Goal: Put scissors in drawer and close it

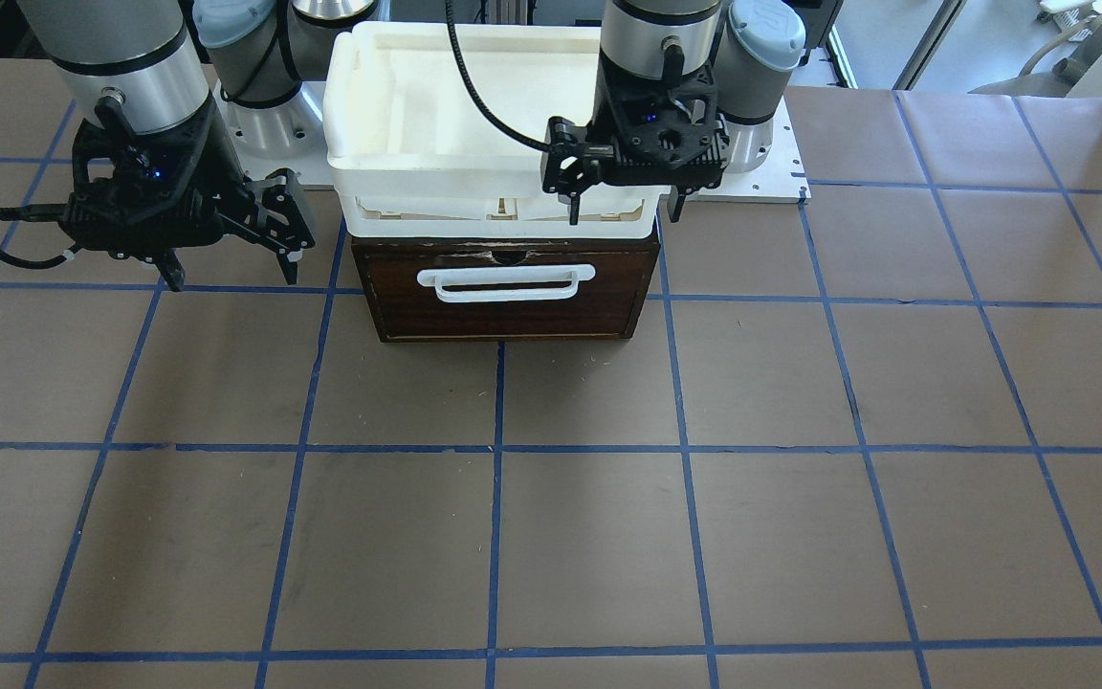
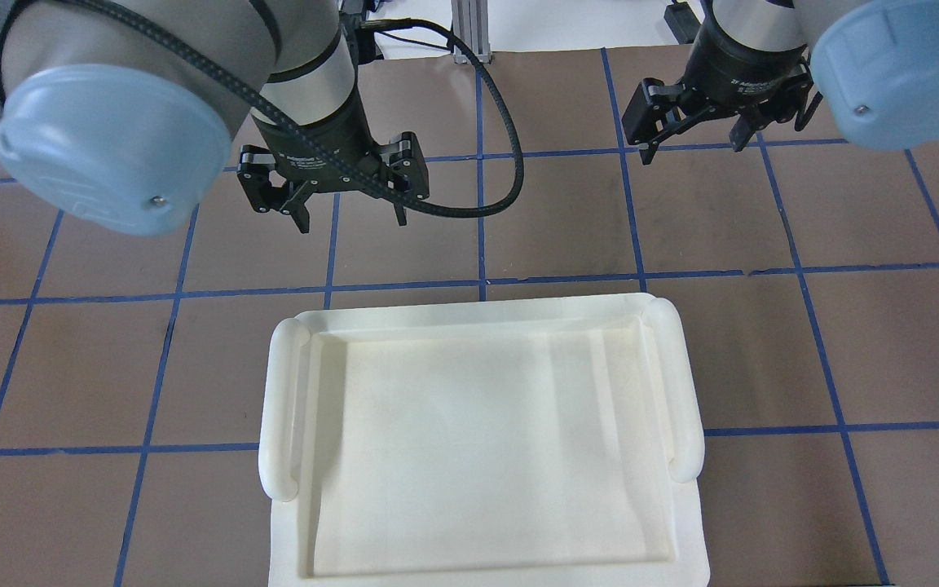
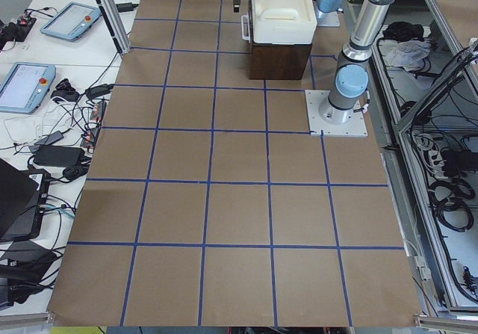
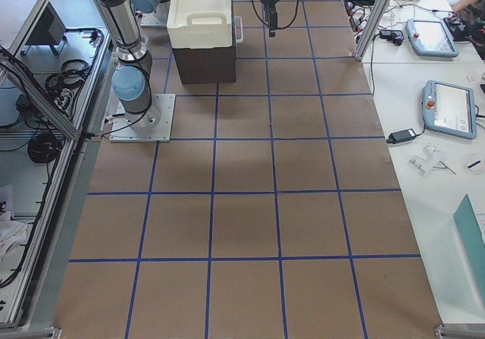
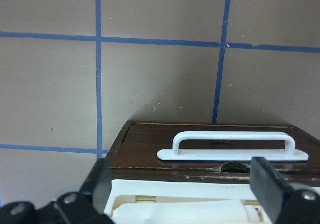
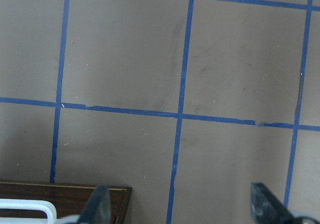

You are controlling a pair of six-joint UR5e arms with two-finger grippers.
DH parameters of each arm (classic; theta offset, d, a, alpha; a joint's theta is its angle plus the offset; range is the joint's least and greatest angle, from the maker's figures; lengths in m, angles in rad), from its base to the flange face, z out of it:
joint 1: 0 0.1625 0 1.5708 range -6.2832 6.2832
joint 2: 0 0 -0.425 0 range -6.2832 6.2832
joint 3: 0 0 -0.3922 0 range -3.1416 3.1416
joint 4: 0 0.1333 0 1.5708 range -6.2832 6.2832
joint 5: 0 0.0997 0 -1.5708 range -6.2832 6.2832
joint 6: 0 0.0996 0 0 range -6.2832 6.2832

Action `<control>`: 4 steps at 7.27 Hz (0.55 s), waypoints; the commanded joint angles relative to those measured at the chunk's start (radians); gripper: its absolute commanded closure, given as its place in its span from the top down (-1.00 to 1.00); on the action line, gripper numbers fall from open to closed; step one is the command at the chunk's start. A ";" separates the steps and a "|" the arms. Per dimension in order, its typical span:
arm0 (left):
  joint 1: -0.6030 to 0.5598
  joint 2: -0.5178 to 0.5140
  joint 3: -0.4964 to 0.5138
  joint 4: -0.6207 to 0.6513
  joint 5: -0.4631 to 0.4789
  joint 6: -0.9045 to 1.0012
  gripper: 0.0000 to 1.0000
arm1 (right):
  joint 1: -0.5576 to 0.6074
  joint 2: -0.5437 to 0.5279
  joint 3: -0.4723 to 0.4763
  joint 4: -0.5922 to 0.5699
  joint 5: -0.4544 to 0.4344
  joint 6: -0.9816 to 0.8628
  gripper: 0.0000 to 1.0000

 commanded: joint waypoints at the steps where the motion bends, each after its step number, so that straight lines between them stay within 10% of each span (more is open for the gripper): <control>1: 0.116 0.065 -0.015 -0.009 -0.005 0.082 1.00 | 0.000 -0.001 0.000 0.002 -0.001 -0.003 1.00; 4: 0.188 0.088 -0.009 -0.041 -0.010 0.182 1.00 | -0.002 -0.001 0.000 0.005 -0.002 -0.003 1.00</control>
